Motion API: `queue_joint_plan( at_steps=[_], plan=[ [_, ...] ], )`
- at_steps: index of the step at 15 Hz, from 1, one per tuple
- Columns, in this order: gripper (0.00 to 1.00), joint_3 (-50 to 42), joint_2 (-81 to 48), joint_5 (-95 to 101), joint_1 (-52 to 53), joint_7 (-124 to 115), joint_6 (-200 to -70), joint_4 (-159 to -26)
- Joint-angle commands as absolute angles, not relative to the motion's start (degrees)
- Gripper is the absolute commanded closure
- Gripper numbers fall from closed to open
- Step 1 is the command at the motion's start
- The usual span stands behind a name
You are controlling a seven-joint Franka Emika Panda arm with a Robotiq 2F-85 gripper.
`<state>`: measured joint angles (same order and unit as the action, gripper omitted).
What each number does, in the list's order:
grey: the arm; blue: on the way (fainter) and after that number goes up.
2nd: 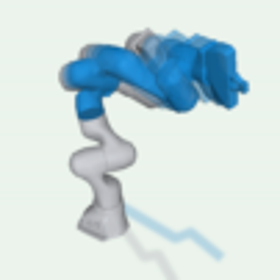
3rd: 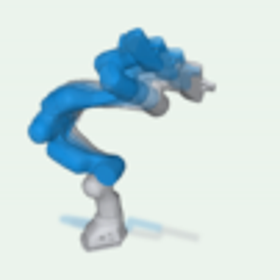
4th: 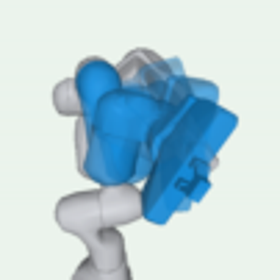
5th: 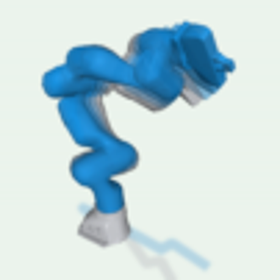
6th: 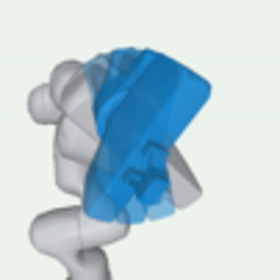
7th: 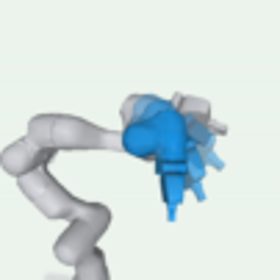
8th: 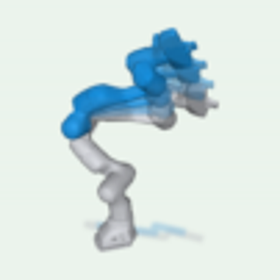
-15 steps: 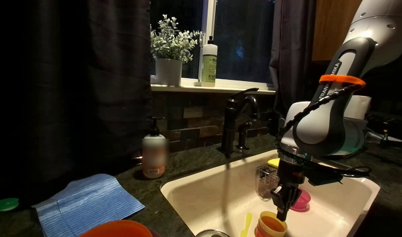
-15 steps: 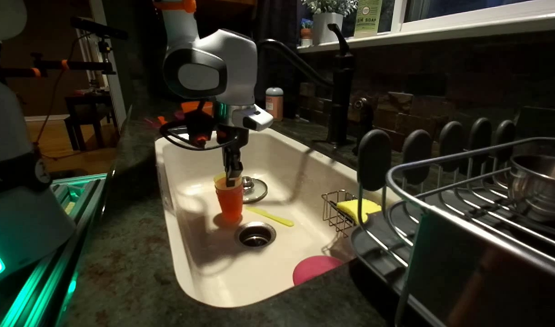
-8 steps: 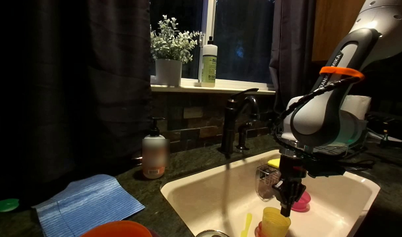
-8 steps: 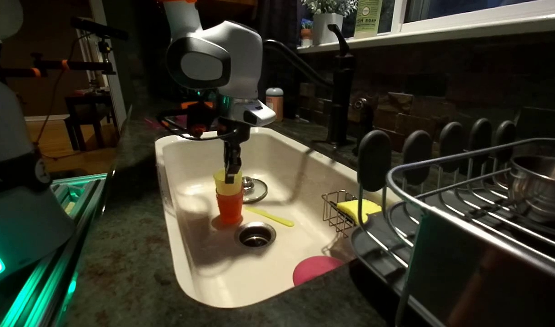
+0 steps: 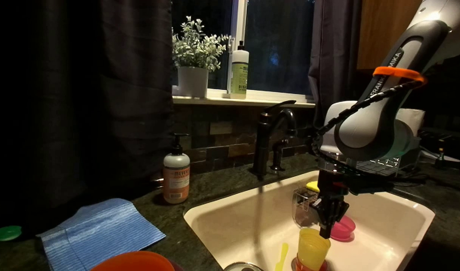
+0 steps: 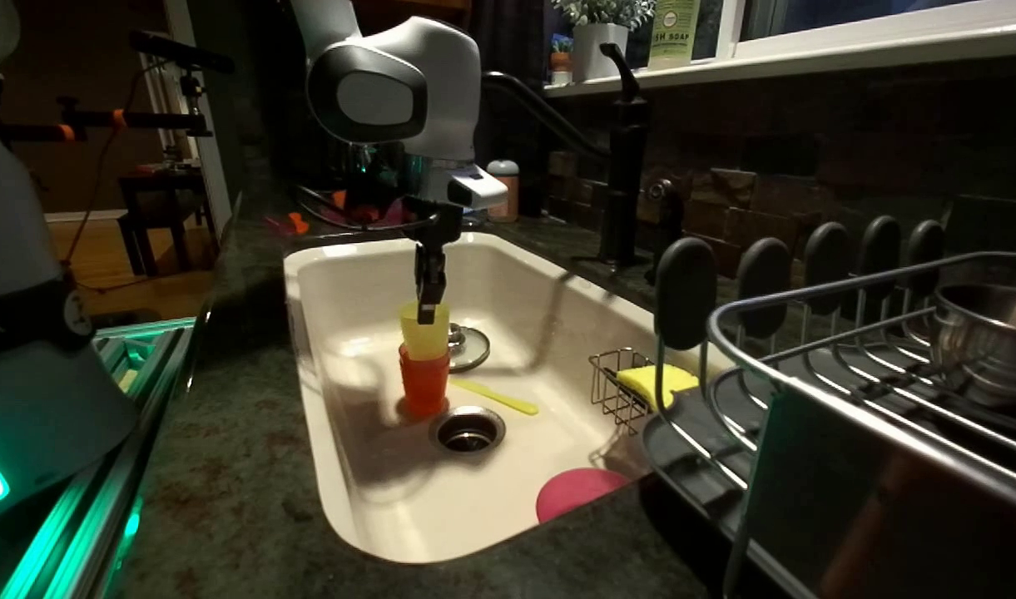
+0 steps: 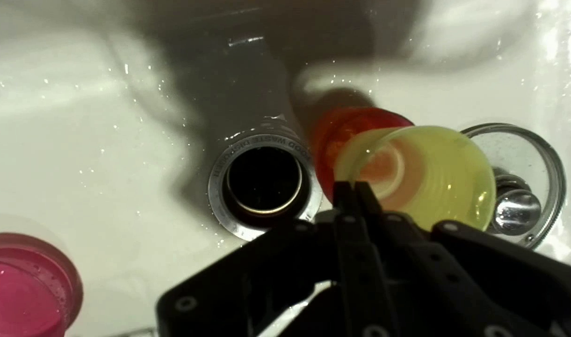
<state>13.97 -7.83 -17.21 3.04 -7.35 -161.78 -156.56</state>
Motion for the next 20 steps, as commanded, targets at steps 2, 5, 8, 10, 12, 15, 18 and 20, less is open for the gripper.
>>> queue_joint_plan(
  at_steps=[2,5,8,10,12,15,18,20],
  plan=[
    [0.99,11.8,-3.3,-13.8,6.9,-12.8,-158.6,-157.2],
    [0.99,11.2,0.6,-10.8,8.1,-16.1,-155.0,-157.0],
    [0.99,11.3,4.4,-8.6,8.3,-19.1,-150.1,-156.2],
    [0.99,11.5,7.5,-9.1,8.2,-20.5,-145.6,-155.5],
    [0.99,11.5,11.2,-9.1,7.8,-22.4,-140.7,-154.9],
    [0.96,11.4,9.6,-9.8,7.8,-20.7,-142.2,-154.2],
    [0.96,11.4,10.6,-9.8,7.7,-21.2,-141.6,-154.4],
    [0.99,11.6,10.6,-9.0,7.7,-21.4,-141.7,-154.4]
  ],
)
